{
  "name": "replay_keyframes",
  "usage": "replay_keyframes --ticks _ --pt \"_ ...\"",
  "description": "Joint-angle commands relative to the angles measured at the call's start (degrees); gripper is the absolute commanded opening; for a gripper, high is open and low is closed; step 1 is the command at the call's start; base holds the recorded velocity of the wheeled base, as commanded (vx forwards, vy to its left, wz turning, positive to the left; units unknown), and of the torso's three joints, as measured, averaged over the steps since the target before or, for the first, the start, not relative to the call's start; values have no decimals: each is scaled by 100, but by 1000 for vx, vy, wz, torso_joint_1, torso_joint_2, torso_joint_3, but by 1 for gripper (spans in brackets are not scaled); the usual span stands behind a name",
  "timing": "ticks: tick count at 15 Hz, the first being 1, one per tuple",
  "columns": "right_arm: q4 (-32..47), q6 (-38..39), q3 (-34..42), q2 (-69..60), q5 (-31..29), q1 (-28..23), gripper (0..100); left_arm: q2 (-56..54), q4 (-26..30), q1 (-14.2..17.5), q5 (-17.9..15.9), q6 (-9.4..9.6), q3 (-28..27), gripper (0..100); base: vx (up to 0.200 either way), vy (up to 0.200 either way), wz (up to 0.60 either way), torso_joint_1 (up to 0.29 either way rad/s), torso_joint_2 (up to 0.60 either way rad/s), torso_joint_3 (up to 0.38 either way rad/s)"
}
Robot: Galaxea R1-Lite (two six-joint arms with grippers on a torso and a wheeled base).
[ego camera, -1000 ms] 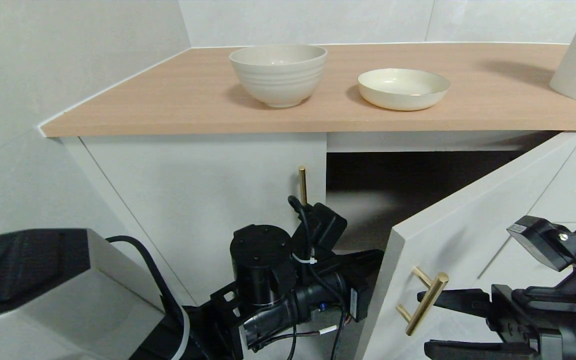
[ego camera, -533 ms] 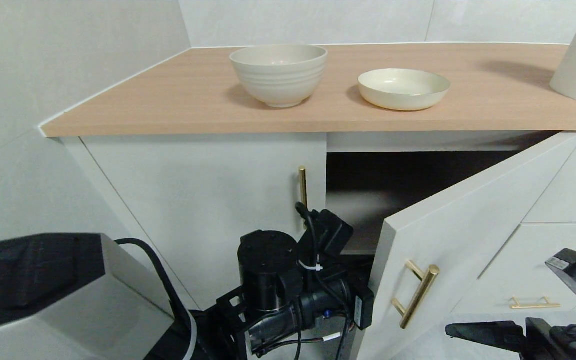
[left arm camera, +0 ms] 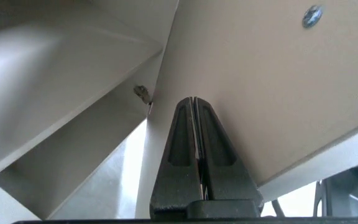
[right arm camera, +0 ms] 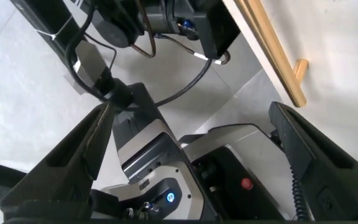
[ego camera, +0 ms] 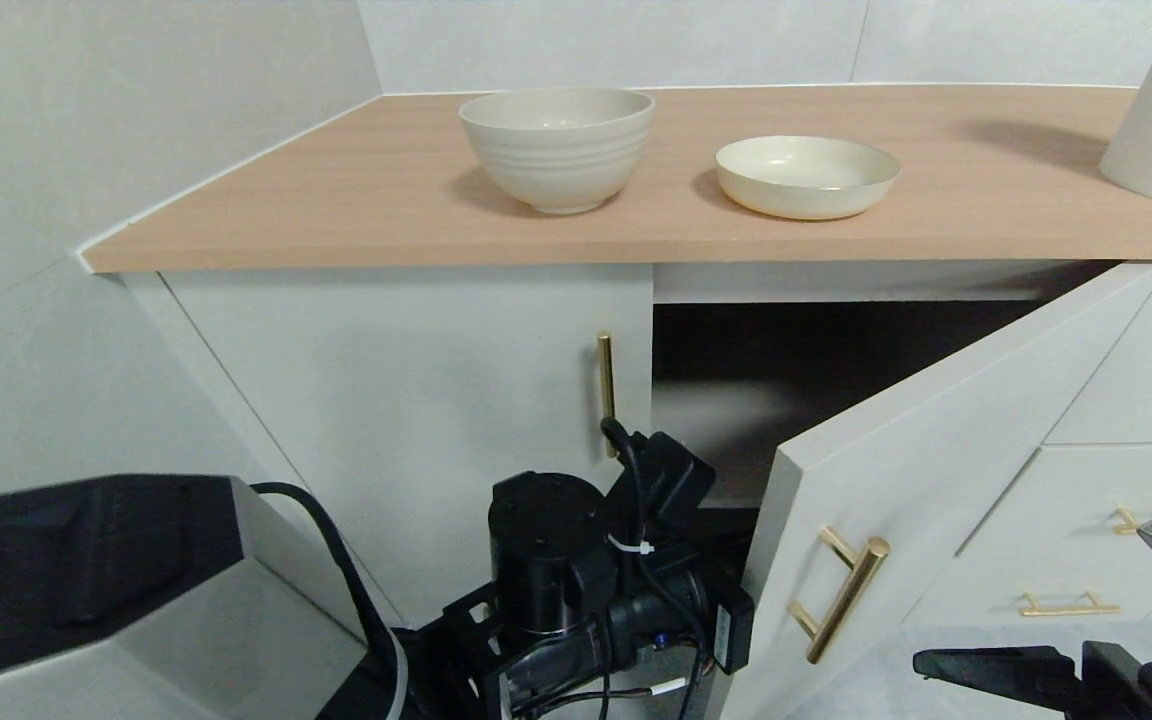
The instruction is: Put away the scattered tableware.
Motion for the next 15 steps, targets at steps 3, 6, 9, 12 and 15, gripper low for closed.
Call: replay_keyframes --ticks 3,6,9,12,15 --pt "6 -1 9 -97 3 11 100 87 3 -2 -8 -1 -52 0 -133 0 0 5 3 2" --pt "6 -1 9 -141 3 11 100 289 20 7 -35 -10 -272 0 0 0 0 0 0 0" --pt "6 -1 9 -212 3 11 100 386 82 7 -26 -19 -518 0 0 0 0 0 0 0" --pt "6 -1 9 -370 20 20 100 228 601 -2 -35 -10 -756 0 0 0 0 0 0 0" --pt "6 -1 18 -458 11 20 100 281 1154 -20 -44 -19 -1283 0 -133 0 0 0 3 2"
